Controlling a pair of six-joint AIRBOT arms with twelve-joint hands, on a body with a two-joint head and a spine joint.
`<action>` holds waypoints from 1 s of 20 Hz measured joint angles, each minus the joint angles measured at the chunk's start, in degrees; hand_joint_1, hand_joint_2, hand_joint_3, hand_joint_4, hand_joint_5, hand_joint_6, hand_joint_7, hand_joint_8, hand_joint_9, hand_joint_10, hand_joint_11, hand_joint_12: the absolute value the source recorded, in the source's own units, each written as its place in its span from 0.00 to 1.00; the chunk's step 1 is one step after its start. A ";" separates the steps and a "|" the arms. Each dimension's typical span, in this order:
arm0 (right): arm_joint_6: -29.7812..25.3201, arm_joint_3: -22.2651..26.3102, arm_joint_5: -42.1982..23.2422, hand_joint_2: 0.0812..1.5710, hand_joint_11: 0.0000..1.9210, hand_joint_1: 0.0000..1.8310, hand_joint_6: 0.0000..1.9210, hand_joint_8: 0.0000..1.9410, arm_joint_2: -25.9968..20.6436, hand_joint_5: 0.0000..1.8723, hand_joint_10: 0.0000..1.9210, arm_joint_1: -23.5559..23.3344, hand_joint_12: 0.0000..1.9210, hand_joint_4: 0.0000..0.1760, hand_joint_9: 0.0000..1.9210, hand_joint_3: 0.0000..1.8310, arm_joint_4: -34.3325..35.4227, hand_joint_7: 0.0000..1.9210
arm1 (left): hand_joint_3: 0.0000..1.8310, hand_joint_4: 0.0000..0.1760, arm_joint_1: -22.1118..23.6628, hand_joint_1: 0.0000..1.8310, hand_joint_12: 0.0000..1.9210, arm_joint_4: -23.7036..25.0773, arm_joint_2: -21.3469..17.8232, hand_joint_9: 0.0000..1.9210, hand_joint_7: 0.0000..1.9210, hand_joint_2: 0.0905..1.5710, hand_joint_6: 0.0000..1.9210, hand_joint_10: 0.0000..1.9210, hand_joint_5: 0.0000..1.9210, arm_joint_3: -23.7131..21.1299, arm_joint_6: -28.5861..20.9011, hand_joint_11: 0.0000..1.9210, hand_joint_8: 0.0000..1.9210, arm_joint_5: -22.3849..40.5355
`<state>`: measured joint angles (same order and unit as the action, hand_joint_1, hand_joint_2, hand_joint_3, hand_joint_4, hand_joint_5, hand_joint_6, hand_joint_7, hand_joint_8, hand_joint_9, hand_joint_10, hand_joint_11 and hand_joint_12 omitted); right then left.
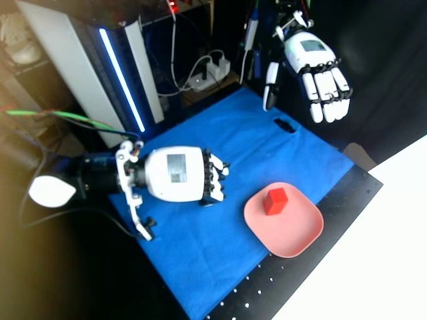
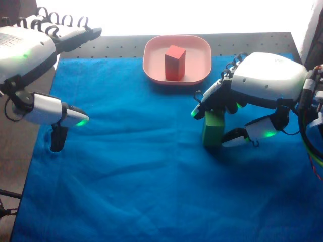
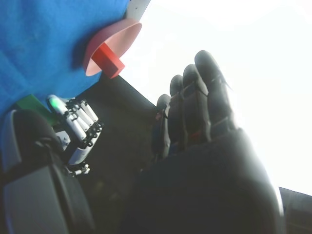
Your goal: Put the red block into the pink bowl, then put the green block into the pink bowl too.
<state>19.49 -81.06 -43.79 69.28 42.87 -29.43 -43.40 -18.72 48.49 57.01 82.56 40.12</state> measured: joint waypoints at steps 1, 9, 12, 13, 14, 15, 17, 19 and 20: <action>0.00 0.00 0.04 0.59 0.58 0.66 0.13 0.29 0.00 0.68 0.53 0.00 0.72 0.00 0.63 0.00 -0.02 0.63 | 0.00 0.66 0.00 0.49 0.37 -0.20 0.31 0.11 0.12 0.49 0.00 0.00 0.06 0.11 0.00 0.00 0.00 0.02; 0.00 -0.76 0.17 0.64 0.61 0.65 0.35 0.24 0.15 0.62 0.53 -0.22 0.72 0.00 0.67 0.00 0.44 0.70 | 0.00 0.78 -0.17 0.52 0.37 -0.44 0.59 0.11 0.13 0.51 0.00 0.00 0.05 0.11 -0.02 0.00 0.00 -0.33; 0.00 -0.94 0.33 0.57 0.52 0.63 0.13 0.35 0.15 0.54 0.51 -0.22 0.70 0.00 0.57 0.00 0.44 0.55 | 0.00 0.83 -0.17 0.52 0.38 -0.50 0.59 0.12 0.13 0.50 0.00 0.00 0.05 0.11 0.00 0.00 0.00 -0.44; 0.02 -1.01 0.39 0.54 0.40 0.61 0.03 0.19 0.15 0.45 0.38 -0.22 0.65 0.00 0.49 0.00 0.44 0.50 | 0.00 0.89 -0.17 0.52 0.38 -0.52 0.59 0.11 0.12 0.51 0.00 0.00 0.05 0.11 -0.02 0.00 0.00 -0.46; 0.02 -1.11 0.52 0.51 0.29 0.59 0.01 0.06 0.15 0.36 0.22 -0.22 0.57 0.00 0.41 0.00 0.44 0.41 | 0.00 0.90 -0.17 0.51 0.38 -0.52 0.59 0.11 0.13 0.51 0.00 0.00 0.05 0.11 -0.02 0.00 0.00 -0.46; 0.02 -1.11 0.61 0.50 0.27 0.57 0.00 0.01 0.15 0.32 0.12 -0.22 0.52 0.00 0.40 0.00 0.44 0.36 | 0.00 0.87 -0.17 0.51 0.38 -0.59 0.59 0.11 0.13 0.51 0.00 0.00 0.05 0.11 -0.02 0.00 0.00 -0.46; 0.00 -1.14 0.61 0.47 0.23 0.57 0.00 0.00 0.15 0.28 0.04 -0.22 0.47 0.00 0.36 0.00 0.44 0.32 | 0.00 0.77 -0.17 0.52 0.37 -0.59 0.66 0.11 0.13 0.50 0.00 0.00 0.06 0.11 -0.02 0.00 0.00 -0.44; 0.00 -1.22 0.66 0.46 0.24 0.58 0.00 0.00 0.13 0.26 0.02 -0.22 0.50 0.06 0.36 0.00 0.44 0.31 | 0.00 0.77 -0.17 0.51 0.37 -0.59 0.66 0.11 0.13 0.50 0.00 0.00 0.06 0.11 0.00 0.00 0.00 -0.46; 0.00 -1.22 0.74 0.45 0.22 0.58 0.00 0.00 0.13 0.26 0.02 -0.22 0.50 0.06 0.35 0.00 0.42 0.29 | 0.00 0.83 -0.17 0.51 0.36 -0.61 0.66 0.11 0.13 0.50 0.00 0.00 0.06 0.11 -0.02 0.00 0.00 -0.46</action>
<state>19.49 -82.28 -43.05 69.41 42.65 -29.02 -43.57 -19.33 49.15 57.12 82.54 39.66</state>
